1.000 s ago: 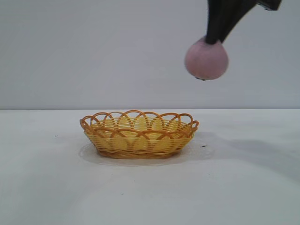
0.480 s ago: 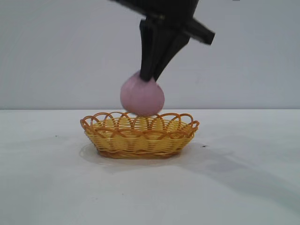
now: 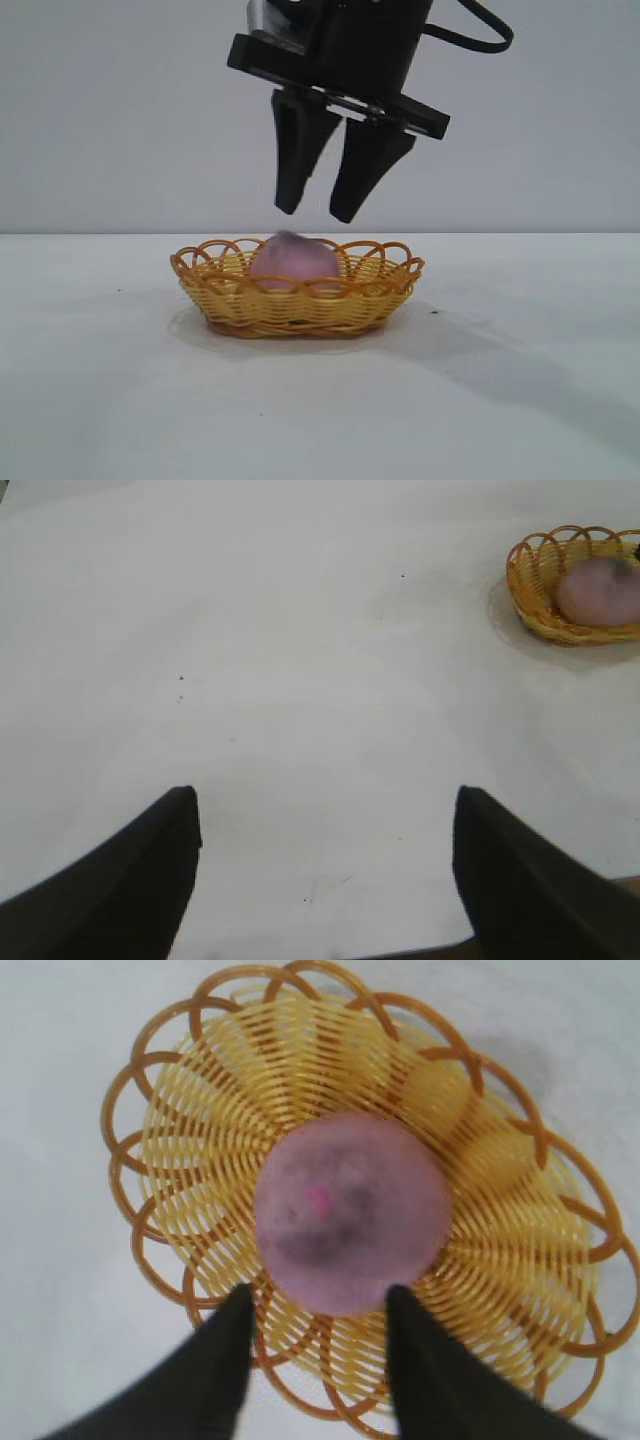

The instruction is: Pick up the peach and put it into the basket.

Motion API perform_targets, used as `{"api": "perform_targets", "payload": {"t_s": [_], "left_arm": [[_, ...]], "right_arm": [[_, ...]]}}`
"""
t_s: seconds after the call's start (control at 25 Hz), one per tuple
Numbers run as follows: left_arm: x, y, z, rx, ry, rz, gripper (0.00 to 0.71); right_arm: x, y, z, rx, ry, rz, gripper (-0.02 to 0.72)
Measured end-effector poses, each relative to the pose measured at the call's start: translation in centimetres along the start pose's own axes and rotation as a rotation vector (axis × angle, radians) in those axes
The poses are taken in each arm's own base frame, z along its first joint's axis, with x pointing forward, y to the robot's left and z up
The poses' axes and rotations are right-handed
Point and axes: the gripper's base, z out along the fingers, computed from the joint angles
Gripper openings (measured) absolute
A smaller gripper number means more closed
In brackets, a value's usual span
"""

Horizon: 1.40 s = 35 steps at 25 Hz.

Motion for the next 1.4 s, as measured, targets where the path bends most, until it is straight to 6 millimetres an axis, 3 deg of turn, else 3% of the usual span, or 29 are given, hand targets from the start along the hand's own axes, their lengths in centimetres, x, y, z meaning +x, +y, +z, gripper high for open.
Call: {"api": "perform_targets", "payload": {"t_s": [0.04, 0.16, 0.2, 0.36, 0.64, 0.88, 1.0, 1.16, 1.4], "left_arm": [[0.0, 0.0, 0.0, 0.000, 0.000, 0.000, 0.466], [0.0, 0.0, 0.0, 0.000, 0.000, 0.000, 0.466], [0.0, 0.0, 0.0, 0.000, 0.000, 0.000, 0.466], [0.0, 0.0, 0.0, 0.000, 0.000, 0.000, 0.466], [0.0, 0.0, 0.0, 0.000, 0.000, 0.000, 0.466], [0.0, 0.0, 0.0, 0.000, 0.000, 0.000, 0.466], [0.0, 0.0, 0.0, 0.000, 0.000, 0.000, 0.466], [0.0, 0.0, 0.0, 0.001, 0.000, 0.000, 0.466], [0.0, 0.0, 0.0, 0.001, 0.000, 0.000, 0.466]], "right_arm": [[0.0, 0.0, 0.0, 0.002, 0.000, -0.001, 0.486], [0.0, -0.1, -0.7, 0.032, -0.011, -0.029, 0.482], [0.0, -0.1, -1.3, 0.050, -0.020, -0.044, 0.523], [0.0, -1.7, -3.7, 0.103, -0.066, -0.038, 0.508], [1.3, -9.4, -7.6, 0.166, -0.099, 0.151, 0.508], [3.9, -16.2, -10.0, 0.208, -0.095, 0.335, 0.508], [5.3, -18.5, -10.9, 0.217, -0.087, 0.406, 0.508], [6.1, -18.8, -11.8, 0.206, -0.071, 0.436, 0.508], [6.9, -16.4, -15.3, 0.171, -0.089, 0.428, 0.508]]}}
